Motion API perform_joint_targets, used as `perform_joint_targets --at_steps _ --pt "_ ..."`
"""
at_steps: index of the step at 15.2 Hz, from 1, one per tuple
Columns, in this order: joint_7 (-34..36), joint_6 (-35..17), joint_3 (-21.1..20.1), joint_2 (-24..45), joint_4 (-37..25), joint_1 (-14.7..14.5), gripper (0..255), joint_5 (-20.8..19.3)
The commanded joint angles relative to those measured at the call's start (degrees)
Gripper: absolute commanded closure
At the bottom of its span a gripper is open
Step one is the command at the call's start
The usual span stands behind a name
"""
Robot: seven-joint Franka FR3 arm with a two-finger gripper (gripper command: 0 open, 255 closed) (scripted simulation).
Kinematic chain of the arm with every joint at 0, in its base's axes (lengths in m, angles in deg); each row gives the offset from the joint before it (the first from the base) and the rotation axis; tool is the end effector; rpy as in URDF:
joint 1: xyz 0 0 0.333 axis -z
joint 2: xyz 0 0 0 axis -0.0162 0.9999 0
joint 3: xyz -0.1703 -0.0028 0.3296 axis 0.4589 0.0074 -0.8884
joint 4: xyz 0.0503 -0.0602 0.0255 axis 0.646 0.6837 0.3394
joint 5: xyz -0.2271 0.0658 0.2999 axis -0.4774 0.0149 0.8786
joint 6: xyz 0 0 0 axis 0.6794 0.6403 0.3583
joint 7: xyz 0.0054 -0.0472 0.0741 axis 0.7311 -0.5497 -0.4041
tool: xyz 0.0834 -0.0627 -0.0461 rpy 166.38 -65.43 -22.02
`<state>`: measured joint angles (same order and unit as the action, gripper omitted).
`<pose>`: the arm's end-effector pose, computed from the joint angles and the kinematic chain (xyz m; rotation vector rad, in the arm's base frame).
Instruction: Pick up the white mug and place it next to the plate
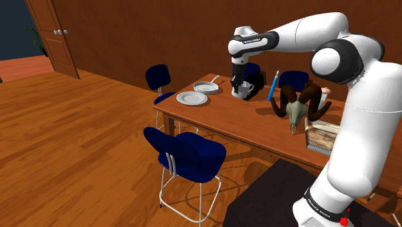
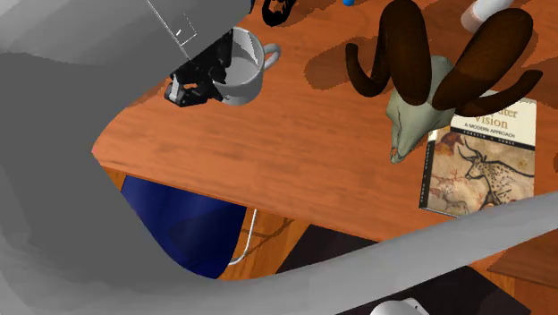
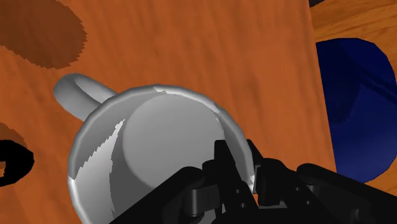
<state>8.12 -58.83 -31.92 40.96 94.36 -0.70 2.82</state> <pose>0.6142 -0.1373 0.5359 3.0766 0.1995 -0.0937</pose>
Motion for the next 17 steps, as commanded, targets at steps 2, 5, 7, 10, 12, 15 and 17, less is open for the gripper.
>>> perform_joint_targets --at_steps 2,5,7,10,12,15,17 --pt "2.89 2.19 -1.27 3.57 -5.54 -1.54 255 0.73" --pt "5.71 4.17 -2.45 7.24 -11.00 -3.09 255 1.34" --pt "6.56 4.08 -2.79 8.47 -12.07 -3.56 255 1.52" --pt "6.64 1.81 -2.83 8.54 -9.87 -3.63 255 1.53" --pt "6.68 0.33 -2.86 8.66 -8.51 -3.67 255 1.56" --pt "6.73 -1.85 -2.91 8.95 -6.61 -3.71 255 1.62" --pt "6.76 -3.27 -2.95 9.21 -5.43 -3.72 255 1.67"
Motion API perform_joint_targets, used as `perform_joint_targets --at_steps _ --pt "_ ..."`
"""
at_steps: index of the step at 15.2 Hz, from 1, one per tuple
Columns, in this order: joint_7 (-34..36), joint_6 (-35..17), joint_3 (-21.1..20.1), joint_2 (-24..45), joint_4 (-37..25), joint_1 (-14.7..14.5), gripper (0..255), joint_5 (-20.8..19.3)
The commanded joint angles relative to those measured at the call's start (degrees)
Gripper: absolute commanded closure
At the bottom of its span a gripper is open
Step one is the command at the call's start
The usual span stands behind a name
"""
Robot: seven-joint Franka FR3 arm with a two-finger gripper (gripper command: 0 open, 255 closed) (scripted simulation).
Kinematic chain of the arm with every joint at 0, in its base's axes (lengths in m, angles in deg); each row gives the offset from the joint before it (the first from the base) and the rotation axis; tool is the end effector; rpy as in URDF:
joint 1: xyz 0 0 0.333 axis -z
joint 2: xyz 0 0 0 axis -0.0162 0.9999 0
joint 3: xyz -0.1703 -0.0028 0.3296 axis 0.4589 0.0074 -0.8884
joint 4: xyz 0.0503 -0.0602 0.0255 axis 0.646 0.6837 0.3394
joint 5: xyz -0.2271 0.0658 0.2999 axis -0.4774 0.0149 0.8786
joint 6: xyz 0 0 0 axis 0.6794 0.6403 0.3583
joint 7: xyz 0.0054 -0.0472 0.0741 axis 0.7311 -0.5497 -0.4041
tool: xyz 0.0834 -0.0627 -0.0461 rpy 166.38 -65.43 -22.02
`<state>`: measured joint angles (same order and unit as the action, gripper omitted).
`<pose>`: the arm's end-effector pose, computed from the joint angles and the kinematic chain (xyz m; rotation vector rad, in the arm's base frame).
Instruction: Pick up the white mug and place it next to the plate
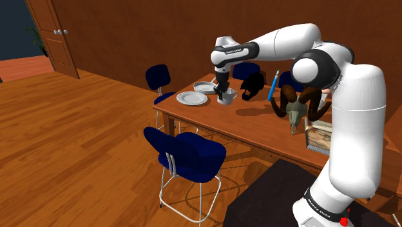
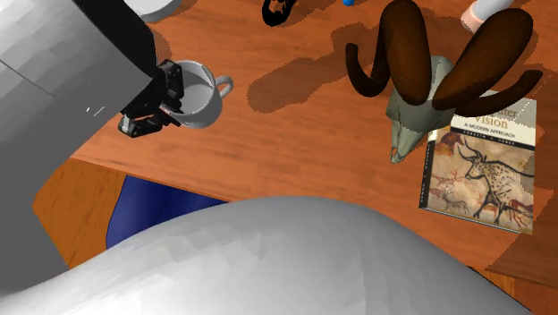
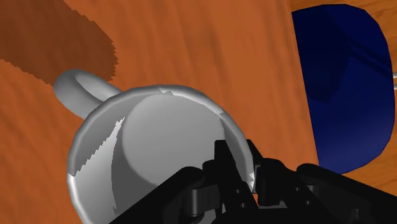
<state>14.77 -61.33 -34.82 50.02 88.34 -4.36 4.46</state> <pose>0.6755 -0.0634 0.4846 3.0769 0.1979 -0.0941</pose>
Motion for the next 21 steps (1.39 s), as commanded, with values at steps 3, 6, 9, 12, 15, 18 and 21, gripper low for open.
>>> perform_joint_targets --at_steps 3,6,9,12,15,18,21 --pt "0.13 -2.87 -0.10 0.62 2.22 -0.07 255 0.13" --pt "0.15 -4.92 -0.17 1.20 3.70 -0.06 255 0.25" --pt "0.15 -6.93 -0.24 1.87 5.07 -0.05 255 0.38" --pt "0.14 -8.89 -0.33 2.66 6.24 -0.01 255 0.55" --pt "0.12 -10.81 -0.43 3.53 7.31 0.05 255 0.72" --pt "0.11 -11.30 -0.46 3.77 7.57 0.06 255 0.77" --pt "0.11 -11.30 -0.46 3.77 7.56 0.06 255 0.77"
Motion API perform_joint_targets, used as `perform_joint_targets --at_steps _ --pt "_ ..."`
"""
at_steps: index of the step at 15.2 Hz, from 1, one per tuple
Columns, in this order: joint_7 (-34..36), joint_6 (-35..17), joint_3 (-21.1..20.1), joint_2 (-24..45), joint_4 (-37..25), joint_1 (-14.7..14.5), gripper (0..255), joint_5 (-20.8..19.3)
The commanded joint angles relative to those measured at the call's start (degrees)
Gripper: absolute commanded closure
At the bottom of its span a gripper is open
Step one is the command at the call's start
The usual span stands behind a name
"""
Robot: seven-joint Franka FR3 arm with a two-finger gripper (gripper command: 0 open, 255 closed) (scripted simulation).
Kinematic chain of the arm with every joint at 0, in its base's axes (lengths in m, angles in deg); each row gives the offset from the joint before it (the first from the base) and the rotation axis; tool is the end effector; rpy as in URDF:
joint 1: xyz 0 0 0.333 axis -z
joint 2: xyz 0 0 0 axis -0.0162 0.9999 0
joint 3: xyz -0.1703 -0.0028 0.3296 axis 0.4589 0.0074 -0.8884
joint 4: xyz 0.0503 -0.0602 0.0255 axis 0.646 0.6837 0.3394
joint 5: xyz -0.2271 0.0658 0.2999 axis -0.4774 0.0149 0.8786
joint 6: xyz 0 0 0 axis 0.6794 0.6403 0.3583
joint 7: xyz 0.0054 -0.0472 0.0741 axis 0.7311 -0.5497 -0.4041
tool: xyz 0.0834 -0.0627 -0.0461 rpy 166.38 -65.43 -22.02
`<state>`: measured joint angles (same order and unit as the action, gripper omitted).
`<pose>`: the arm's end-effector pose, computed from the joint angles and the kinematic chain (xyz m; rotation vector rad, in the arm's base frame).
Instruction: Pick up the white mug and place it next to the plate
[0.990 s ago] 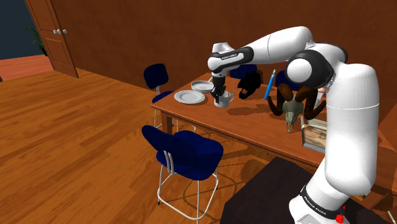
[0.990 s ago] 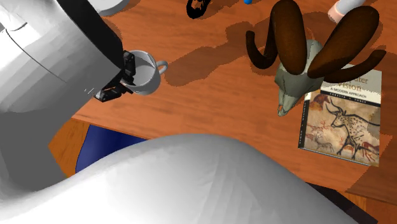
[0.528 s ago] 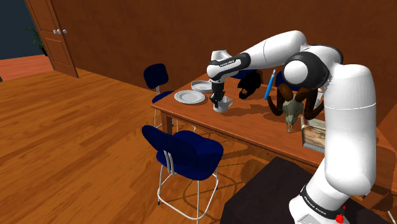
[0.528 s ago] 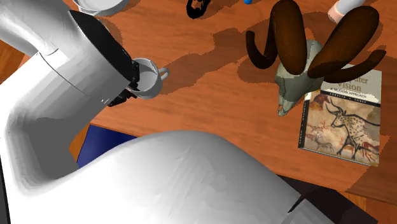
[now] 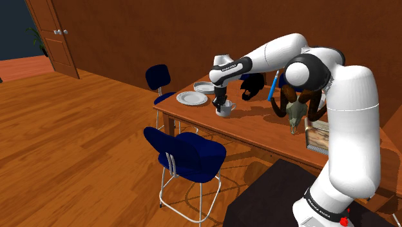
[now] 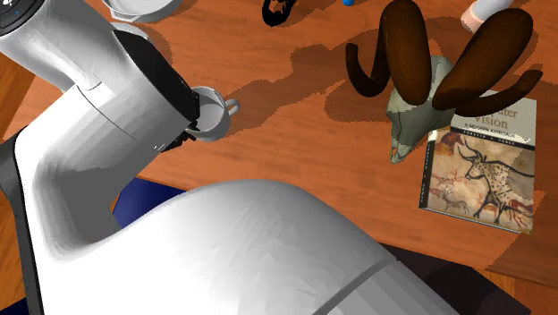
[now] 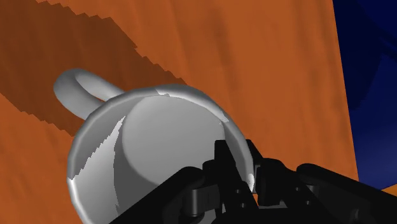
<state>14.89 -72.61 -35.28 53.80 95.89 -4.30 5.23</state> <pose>0.6799 -0.0622 0.3963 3.0769 0.1976 -0.0933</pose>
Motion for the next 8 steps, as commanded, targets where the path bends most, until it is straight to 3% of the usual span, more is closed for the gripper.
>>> perform_joint_targets --at_steps 1,2,3,8 --pt "0.00 -0.02 0.00 0.00 0.01 0.00 255 0.00" --pt "0.00 -0.02 0.00 0.00 0.01 0.00 255 0.00" --pt "0.00 -0.02 0.00 0.00 0.00 0.00 0 0.00" --pt "0.00 -0.03 0.00 0.00 0.01 0.00 0 0.00"
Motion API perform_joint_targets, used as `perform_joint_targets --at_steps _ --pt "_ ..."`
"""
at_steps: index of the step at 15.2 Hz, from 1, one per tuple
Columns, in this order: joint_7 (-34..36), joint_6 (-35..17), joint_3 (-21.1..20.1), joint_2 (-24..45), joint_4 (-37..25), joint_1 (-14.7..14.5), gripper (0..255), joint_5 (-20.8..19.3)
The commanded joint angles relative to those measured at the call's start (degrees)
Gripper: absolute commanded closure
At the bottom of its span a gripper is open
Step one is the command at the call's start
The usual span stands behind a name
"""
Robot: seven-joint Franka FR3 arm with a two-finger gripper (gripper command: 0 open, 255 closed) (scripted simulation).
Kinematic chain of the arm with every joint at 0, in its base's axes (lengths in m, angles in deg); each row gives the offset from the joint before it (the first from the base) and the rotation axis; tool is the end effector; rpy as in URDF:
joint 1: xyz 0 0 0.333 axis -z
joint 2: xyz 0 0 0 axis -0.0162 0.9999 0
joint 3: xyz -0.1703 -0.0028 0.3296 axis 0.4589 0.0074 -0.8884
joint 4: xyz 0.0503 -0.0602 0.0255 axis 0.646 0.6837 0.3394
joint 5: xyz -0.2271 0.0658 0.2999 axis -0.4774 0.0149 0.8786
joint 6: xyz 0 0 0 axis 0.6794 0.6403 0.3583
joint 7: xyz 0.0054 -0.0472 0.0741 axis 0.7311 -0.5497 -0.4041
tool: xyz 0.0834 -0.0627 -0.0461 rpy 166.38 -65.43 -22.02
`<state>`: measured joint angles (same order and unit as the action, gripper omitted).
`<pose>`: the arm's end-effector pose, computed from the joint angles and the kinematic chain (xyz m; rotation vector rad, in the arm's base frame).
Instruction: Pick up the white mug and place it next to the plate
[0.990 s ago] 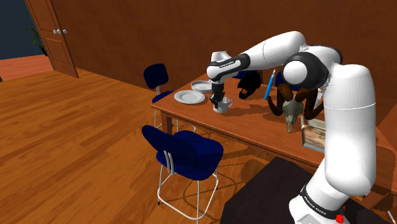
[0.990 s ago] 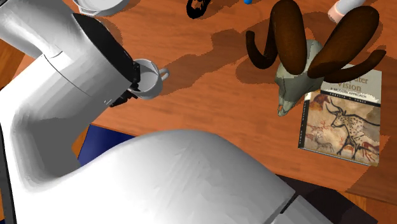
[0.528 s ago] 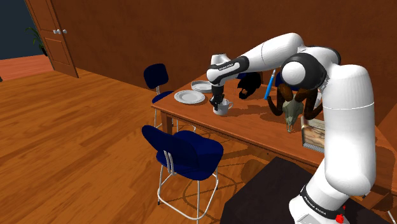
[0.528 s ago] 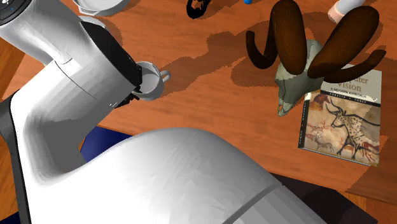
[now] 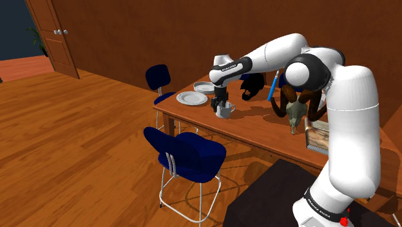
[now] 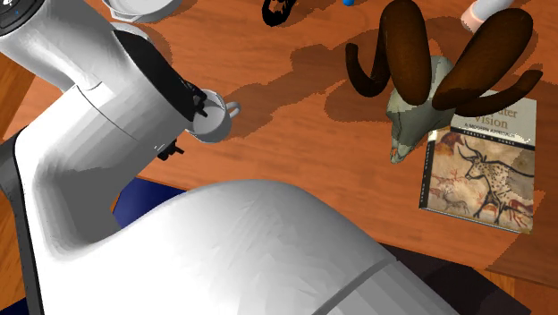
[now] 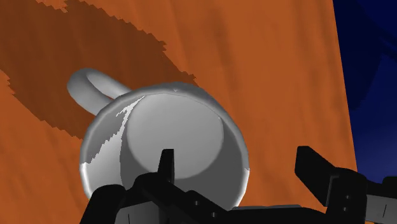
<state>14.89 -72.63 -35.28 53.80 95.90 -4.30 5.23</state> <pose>0.6799 -0.0622 0.3963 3.0768 0.1976 -0.0931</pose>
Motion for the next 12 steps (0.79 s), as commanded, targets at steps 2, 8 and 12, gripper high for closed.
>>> perform_joint_targets --at_steps 2,8,12 --pt "0.16 3.35 0.11 -1.19 -2.18 -0.15 0 -0.26" --pt "0.28 6.44 0.17 -2.02 -4.45 -0.25 0 -0.44" --pt "0.28 6.44 0.17 -2.02 -4.45 -0.25 0 -0.44"
